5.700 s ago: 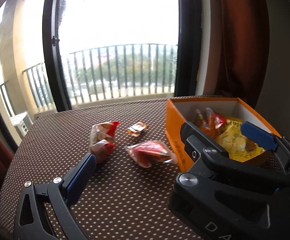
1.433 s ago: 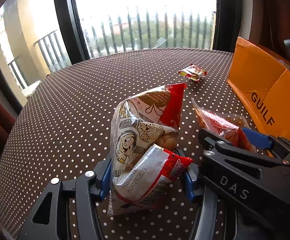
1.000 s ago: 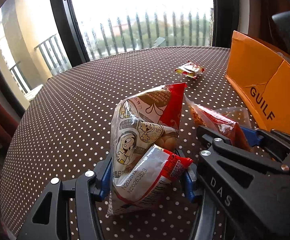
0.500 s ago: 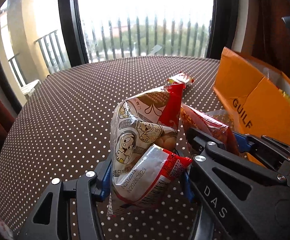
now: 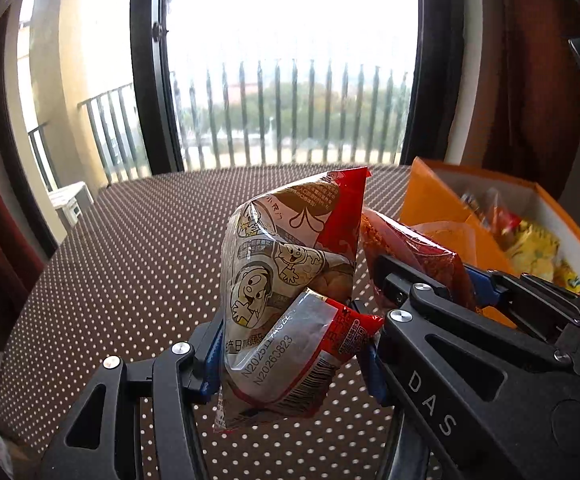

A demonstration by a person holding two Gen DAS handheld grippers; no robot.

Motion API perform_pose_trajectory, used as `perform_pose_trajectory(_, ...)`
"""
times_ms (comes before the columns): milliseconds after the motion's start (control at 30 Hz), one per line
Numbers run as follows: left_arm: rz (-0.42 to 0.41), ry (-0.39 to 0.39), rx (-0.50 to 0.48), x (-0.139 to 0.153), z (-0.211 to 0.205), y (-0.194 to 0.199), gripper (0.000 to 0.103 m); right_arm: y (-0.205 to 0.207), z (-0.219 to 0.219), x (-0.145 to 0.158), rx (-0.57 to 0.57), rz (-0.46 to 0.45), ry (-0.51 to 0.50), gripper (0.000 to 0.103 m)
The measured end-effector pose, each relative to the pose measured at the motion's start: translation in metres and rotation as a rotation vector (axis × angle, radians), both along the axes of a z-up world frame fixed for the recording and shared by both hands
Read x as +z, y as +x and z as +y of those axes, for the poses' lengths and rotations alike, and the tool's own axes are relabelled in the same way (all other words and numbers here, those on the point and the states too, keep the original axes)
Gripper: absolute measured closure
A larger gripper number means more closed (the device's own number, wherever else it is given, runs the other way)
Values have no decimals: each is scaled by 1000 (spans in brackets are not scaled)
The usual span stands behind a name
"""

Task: Organize snacks
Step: 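Lift both held packets and carry them toward the box, then carry both held packets over the orange-rimmed box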

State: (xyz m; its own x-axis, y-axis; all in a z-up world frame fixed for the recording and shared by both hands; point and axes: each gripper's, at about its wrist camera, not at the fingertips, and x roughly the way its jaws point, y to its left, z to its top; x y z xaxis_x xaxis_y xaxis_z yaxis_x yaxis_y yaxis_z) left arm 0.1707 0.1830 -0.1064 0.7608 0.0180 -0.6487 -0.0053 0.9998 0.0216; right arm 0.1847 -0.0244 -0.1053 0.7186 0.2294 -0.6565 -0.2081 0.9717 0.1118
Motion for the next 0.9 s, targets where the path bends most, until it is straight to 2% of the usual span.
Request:
perform_pose_trajectory(433, -116, 5, -32, 48, -36, -22, 46, -24, -20, 44, -10, -127, 17, 66)
perform_pose_trajectory(900, -174, 4, -129, 68, -88, -19, 46, -25, -67, 65, -74, -199, 29, 66)
